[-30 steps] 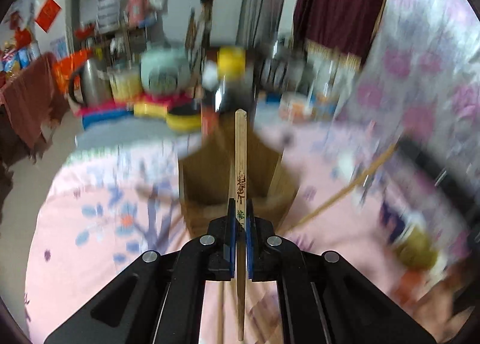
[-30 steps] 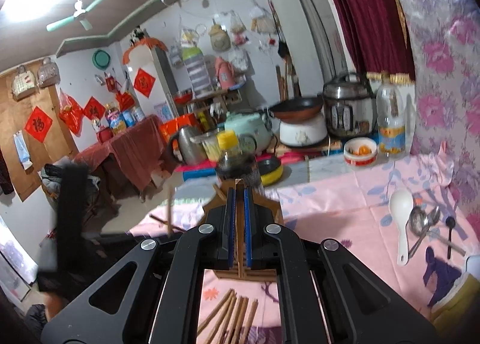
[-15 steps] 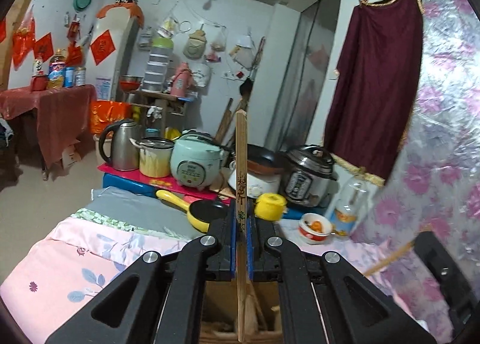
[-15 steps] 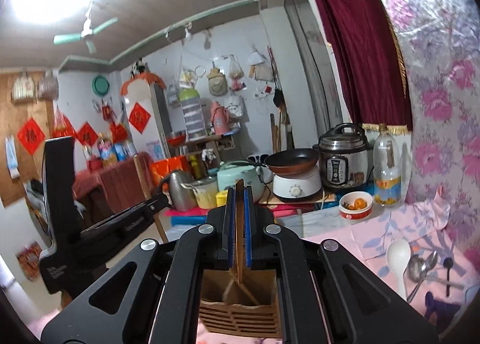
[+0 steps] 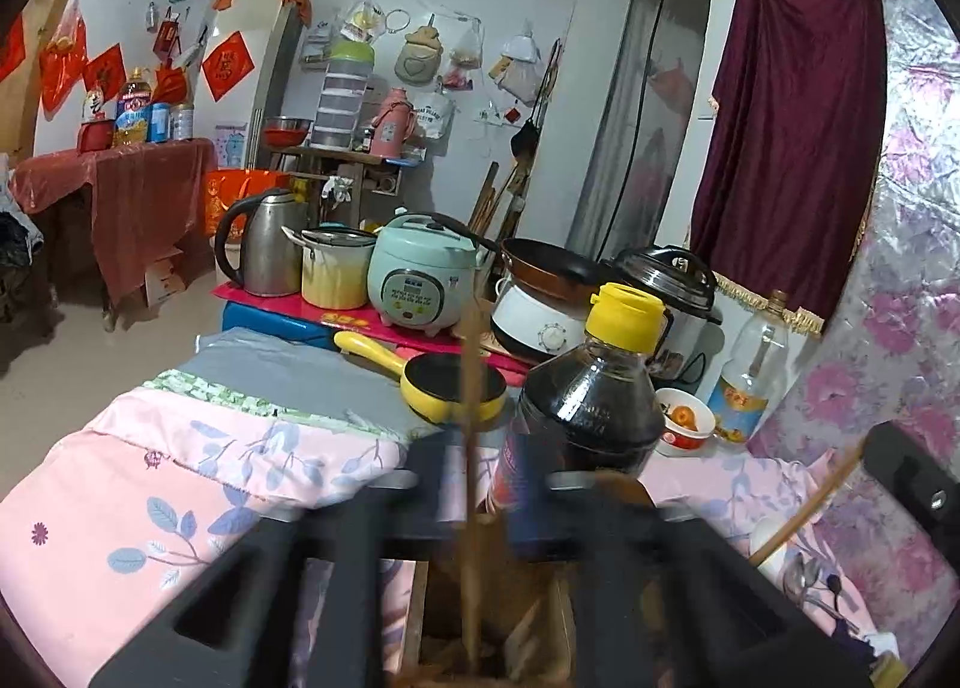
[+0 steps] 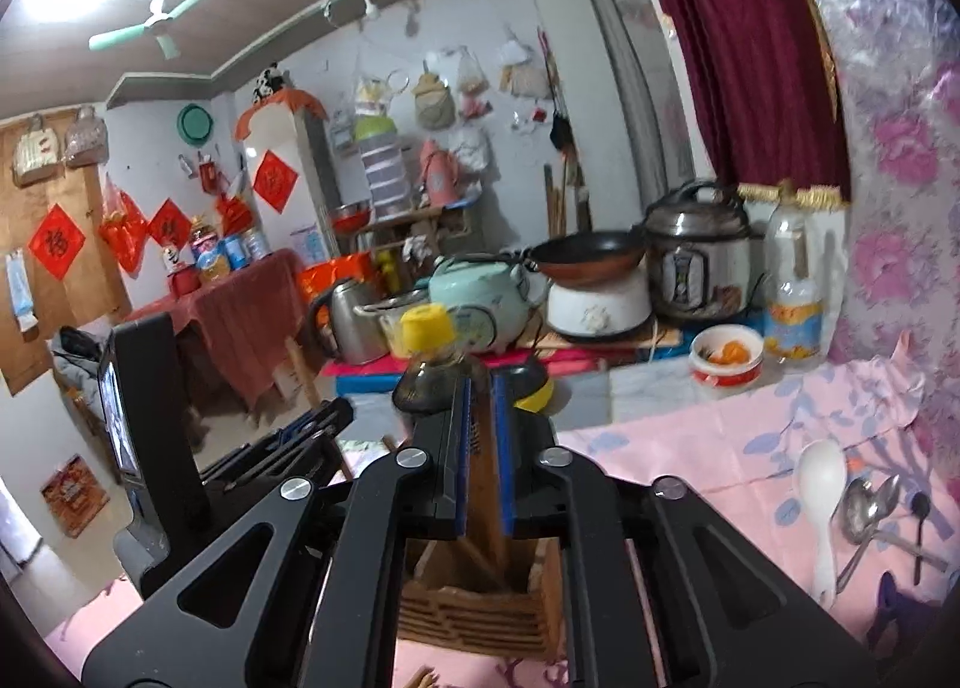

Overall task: Organize utensils
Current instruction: 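Open both grippers above the wooden holder to drop the chopsticks in, then move both open grippers back down to the chopstick pile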

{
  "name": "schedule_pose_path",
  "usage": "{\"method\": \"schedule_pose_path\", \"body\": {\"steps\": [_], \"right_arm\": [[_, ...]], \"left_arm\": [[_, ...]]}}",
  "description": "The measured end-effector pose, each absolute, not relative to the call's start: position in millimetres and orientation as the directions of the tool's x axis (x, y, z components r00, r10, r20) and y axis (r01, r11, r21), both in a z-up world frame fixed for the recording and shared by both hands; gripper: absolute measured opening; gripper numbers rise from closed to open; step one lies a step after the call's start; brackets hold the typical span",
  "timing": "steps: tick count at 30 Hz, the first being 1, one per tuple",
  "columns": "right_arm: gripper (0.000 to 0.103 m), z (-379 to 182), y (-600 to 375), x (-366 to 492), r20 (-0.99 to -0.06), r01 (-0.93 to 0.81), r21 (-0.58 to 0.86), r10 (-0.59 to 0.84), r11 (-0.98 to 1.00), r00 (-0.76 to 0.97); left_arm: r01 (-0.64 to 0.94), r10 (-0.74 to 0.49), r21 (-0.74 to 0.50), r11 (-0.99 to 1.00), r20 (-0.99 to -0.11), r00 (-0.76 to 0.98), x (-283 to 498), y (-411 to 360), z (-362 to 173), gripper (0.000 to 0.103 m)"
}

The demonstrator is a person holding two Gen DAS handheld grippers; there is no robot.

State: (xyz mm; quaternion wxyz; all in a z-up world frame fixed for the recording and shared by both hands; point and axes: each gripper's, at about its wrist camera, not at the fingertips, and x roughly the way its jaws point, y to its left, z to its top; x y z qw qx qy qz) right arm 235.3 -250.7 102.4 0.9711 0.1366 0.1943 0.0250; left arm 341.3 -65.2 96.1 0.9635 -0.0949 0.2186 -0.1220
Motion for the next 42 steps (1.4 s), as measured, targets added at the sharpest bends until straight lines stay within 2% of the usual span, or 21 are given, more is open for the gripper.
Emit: {"method": "schedule_pose_path", "body": {"steps": [2, 4, 5, 8, 10, 12, 18, 27, 35, 38, 39, 42], "right_arm": [[0.025, 103.4, -252.2, 235.6, -0.375, 0.003, 0.278, 0.105, 0.961, 0.921], [0.025, 105.5, -252.8, 231.5, -0.367, 0.01, 0.275, 0.095, 0.962, 0.925], [0.025, 106.5, -253.8, 230.8, -0.365, 0.006, 0.278, 0.1, 0.961, 0.926], [0.027, 108.5, -255.5, 229.0, -0.36, 0.007, 0.278, 0.097, 0.961, 0.928], [0.036, 109.7, -256.5, 226.9, -0.354, 0.015, 0.275, 0.087, 0.961, 0.931], [0.05, 110.7, -258.9, 224.9, -0.35, 0.029, 0.277, 0.073, 0.96, 0.934], [0.076, 114.9, -265.9, 217.2, -0.33, 0.054, 0.308, 0.053, 0.95, 0.942], [0.079, 119.3, -252.0, 190.4, -0.351, 0.02, 0.341, 0.107, 0.94, 0.93], [0.086, 122.9, -226.3, 125.6, -0.375, 0.005, 0.237, 0.087, 0.972, 0.923], [0.089, 115.7, -218.3, 98.7, -0.4, -0.004, 0.179, 0.077, 0.984, 0.913], [0.093, 110.6, -217.2, 89.7, -0.401, -0.01, 0.166, 0.077, 0.986, 0.913], [0.096, 71.0, -216.2, 52.8, -0.409, 0.011, 0.116, 0.038, 0.993, 0.912]], "left_arm": [[0.154, -0.242, -0.261, 0.953, -0.351, 0.905, 329.7, -55.2, 101.5, 0.094], [0.142, -0.226, -0.273, 0.952, -0.309, 0.924, 319.1, -47.4, 110.7, 0.096], [0.155, -0.239, -0.269, 0.951, -0.315, 0.919, 317.5, -47.0, 115.3, 0.097], [0.177, -0.268, -0.272, 0.946, -0.348, 0.899, 316.2, -43.0, 124.1, 0.097], [0.176, -0.277, -0.285, 0.942, -0.365, 0.889, 316.6, -38.5, 127.2, 0.097], [0.173, -0.28, -0.285, 0.943, -0.395, 0.875, 319.8, -34.1, 130.1, 0.097], [0.142, -0.272, -0.303, 0.942, -0.445, 0.853, 317.6, -17.5, 132.5, 0.097], [0.082, -0.204, -0.245, 0.966, -0.527, 0.825, 277.0, 6.2, 118.1, 0.097], [0.063, -0.107, -0.094, 0.994, -0.608, 0.787, 209.6, 15.5, 72.2, 0.097], [0.052, -0.076, -0.055, 0.997, -0.684, 0.725, 188.2, 24.4, 33.4, 0.097], [0.061, -0.08, -0.052, 0.997, -0.714, 0.696, 183.6, 27.2, 22.5, 0.097], [0.078, -0.097, -0.062, 0.995, -0.782, 0.616, 166.1, 38.0, -4.0, 0.097]]}}
